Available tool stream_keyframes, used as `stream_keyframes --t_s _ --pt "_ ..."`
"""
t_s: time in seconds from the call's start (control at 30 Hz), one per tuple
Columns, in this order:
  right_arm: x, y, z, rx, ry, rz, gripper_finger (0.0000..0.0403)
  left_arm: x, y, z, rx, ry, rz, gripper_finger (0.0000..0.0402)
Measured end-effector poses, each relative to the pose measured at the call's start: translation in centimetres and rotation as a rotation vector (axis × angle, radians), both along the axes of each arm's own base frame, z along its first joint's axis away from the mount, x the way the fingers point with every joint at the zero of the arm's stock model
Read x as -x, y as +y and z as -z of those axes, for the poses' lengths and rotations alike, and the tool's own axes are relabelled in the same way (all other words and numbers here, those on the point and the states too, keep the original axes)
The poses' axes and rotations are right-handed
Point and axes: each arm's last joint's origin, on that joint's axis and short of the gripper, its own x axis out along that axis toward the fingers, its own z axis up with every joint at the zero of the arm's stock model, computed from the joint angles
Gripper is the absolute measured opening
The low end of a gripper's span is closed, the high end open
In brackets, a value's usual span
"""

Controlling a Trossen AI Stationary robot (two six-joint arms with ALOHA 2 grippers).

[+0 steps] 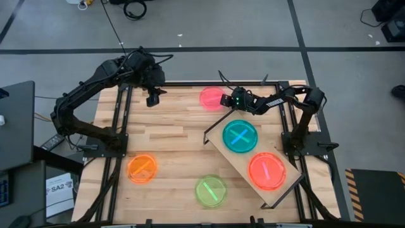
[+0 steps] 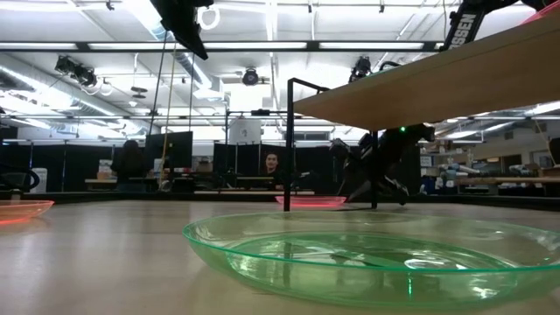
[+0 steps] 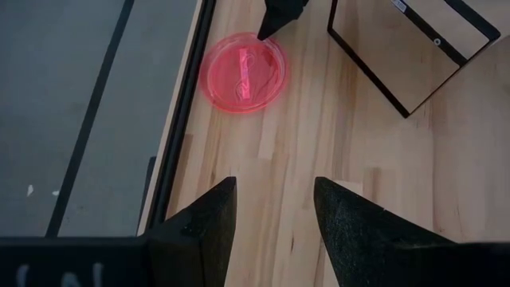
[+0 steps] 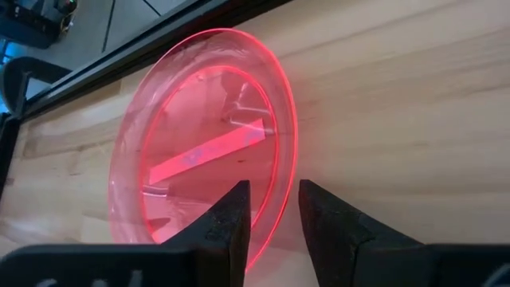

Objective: Place and stack plates onto a shelf
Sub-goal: Stack the pink plate on top of the other pink plate on the shelf

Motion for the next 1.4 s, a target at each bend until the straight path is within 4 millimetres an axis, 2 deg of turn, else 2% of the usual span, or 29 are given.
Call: stream_keyframes --t_s 0.5,1.03,1.17,1.4 --pt "0.0 0.0 0.0 -0.002 -0.002 0.004 0.0009 0.0 0.0 0.0 0.0 0.0 0.0 0.0176" --pt "0.2 -0.2 -0.3 0.024 0.017 -0.033 0.0004 0.1 0.0 0.1 0.003 0.02 -0.013 0.0176" --pt "0.4 -0.5 -1.3 0.063 0.009 -0.04 0.0003 0.3 -0.1 0.3 0.03 0.033 -0.032 0.0176" --pt "1.2 -0.8 -4.2 0.153 -0.016 -0.056 0.0002 0.5 -0.3 0.4 0.061 0.052 -0.051 0.0176"
